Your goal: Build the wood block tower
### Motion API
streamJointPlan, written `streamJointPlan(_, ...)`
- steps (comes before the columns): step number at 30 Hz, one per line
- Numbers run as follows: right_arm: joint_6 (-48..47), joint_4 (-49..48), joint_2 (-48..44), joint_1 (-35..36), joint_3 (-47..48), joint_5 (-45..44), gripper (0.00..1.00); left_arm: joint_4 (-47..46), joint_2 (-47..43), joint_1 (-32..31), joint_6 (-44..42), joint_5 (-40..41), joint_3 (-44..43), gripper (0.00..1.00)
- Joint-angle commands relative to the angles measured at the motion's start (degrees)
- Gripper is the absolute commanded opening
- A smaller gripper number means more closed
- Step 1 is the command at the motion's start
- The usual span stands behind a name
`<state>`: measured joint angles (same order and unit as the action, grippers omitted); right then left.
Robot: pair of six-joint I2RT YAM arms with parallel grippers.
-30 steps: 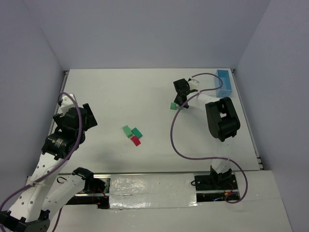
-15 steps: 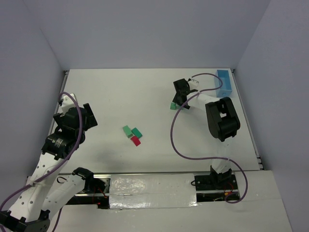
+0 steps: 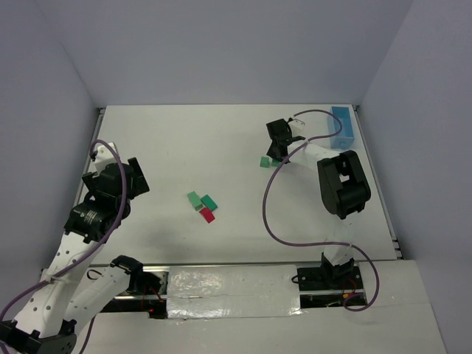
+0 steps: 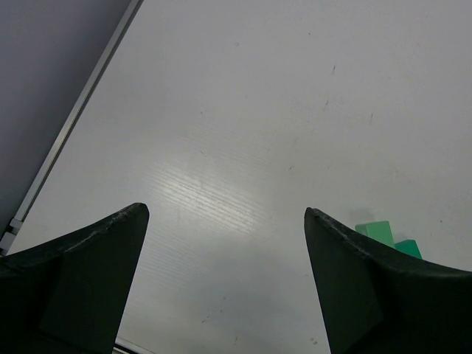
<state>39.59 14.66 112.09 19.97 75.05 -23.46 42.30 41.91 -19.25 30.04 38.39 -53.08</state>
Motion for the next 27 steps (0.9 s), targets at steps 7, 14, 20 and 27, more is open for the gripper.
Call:
streamJointPlan(7, -1.10, -1.12, -2.76, -0.37, -0.69, -0.09, 0.54, -2.14, 0.19, 0.26, -1.13, -0.60, 0.43, 1.00)
streamJointPlan(14, -1.36, -2.35, -4.16, -0.37, -2.45, 0.96, 0.48, -2.23, 0.54, 0.26, -1.30, -0.77, 0.35, 1.00)
streamJointPlan(20, -0.40, -3.40, -5.30, -0.28, -4.55, 1.66, 0.47, -2.31, 0.63, 0.26, -1.39, -0.95, 0.35, 1.00)
streamJointPlan(27, 0.48, -3.49, -4.95, -0.28, -4.03, 2.28, 0.49, -2.23, 0.63, 0.26, -1.48, -1.13, 0.35, 0.99)
